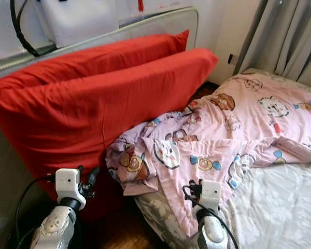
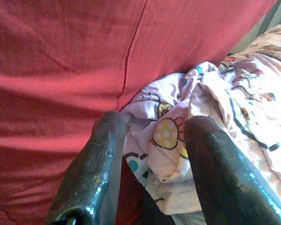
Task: Clean up the room
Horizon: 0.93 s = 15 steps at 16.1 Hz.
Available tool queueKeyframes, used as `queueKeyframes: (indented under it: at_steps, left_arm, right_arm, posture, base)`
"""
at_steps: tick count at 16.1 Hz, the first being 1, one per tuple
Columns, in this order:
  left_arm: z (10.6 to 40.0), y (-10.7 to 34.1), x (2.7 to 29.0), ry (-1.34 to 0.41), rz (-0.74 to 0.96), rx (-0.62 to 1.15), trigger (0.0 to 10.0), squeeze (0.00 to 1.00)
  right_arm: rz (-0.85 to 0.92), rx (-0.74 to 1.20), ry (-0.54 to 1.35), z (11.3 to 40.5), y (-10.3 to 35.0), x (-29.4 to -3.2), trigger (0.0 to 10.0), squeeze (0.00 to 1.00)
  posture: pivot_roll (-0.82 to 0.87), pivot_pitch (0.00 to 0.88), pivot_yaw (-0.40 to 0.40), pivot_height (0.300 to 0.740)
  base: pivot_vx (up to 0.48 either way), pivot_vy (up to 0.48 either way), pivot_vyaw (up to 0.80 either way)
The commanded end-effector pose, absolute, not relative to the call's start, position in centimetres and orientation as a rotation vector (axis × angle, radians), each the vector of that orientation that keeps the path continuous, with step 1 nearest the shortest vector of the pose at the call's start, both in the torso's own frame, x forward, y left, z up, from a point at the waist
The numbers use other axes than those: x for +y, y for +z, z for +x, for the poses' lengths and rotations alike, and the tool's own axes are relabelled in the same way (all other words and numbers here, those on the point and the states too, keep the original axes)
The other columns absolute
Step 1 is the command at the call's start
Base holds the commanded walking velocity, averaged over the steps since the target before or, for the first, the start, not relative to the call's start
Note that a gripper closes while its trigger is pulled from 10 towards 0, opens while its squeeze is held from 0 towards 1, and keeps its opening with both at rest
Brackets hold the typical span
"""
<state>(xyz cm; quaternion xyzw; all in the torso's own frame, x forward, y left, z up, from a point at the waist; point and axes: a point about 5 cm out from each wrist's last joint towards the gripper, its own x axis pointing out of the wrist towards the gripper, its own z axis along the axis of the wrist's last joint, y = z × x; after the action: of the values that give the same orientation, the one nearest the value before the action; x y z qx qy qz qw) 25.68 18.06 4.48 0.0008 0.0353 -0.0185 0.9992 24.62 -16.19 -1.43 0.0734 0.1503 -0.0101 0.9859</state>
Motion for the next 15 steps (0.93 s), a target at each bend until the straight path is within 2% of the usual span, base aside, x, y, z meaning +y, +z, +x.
queueKeyframes:
  at_steps: [1, 5, 15]
  left_arm:
    - [25.4, 4.5, 18.0, -0.030, -0.010, 0.077, 10.0, 0.00]
    - [25.1, 4.5, 18.0, -0.023, -0.011, 0.083, 10.0, 0.00]
    - [25.1, 4.5, 17.6, -0.040, -0.018, 0.096, 10.0, 0.00]
  right_arm:
    - [0.142, 0.326, -0.001, 24.4, -1.8, -15.9, 10.0, 0.00]
    - [0.140, 0.366, 0.030, 24.1, -2.5, -15.4, 10.0, 0.00]
    - [0.169, 0.400, 0.064, 23.8, -3.1, -15.3, 10.0, 0.00]
  posture:
    - [0.02, 0.043, -0.011, 0.671]
    - [0.03, 0.052, -0.019, 0.646]
    - [0.03, 0.052, -0.016, 0.646]
  base:
    - [0.000, 0.000, 0.00]
    - [0.000, 0.000, 0.00]
    - [0.000, 0.000, 0.00]
